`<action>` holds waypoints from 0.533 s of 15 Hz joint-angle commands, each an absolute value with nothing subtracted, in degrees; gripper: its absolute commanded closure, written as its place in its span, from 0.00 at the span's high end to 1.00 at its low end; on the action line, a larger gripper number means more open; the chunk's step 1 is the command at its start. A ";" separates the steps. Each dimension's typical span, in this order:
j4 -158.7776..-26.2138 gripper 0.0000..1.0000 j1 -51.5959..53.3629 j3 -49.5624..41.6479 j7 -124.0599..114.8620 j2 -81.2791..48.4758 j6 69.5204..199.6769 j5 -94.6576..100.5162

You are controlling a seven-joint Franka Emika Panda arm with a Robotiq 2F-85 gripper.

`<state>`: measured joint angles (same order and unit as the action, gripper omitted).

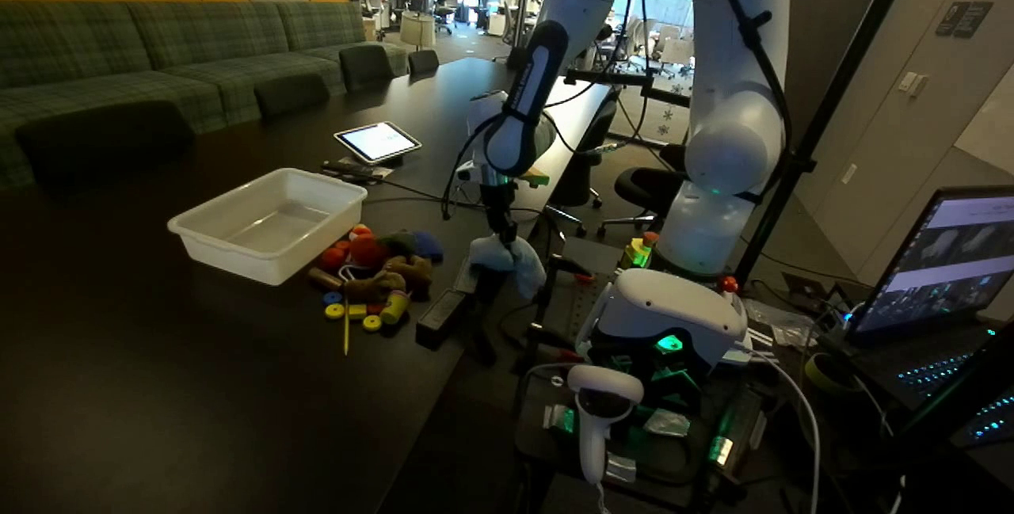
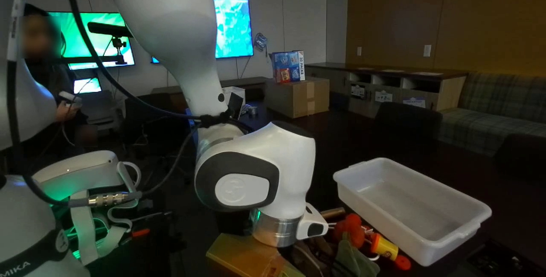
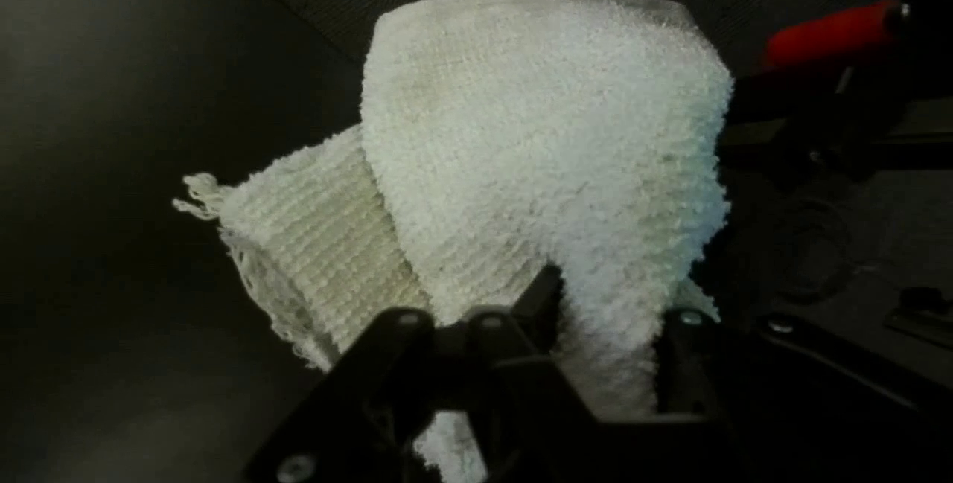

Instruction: Use the cloth to push the objects on the table to the left

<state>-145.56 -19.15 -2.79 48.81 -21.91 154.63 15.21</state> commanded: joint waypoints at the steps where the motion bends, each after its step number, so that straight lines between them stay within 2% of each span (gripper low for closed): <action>1: -147.16 0.07 -15.37 0.43 48.96 -21.18 150.47 12.56; 8: -143.07 0.07 -5.19 5.12 30.55 -24.12 143.45 5.56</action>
<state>-145.66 -8.05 2.95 36.97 -22.79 146.58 8.96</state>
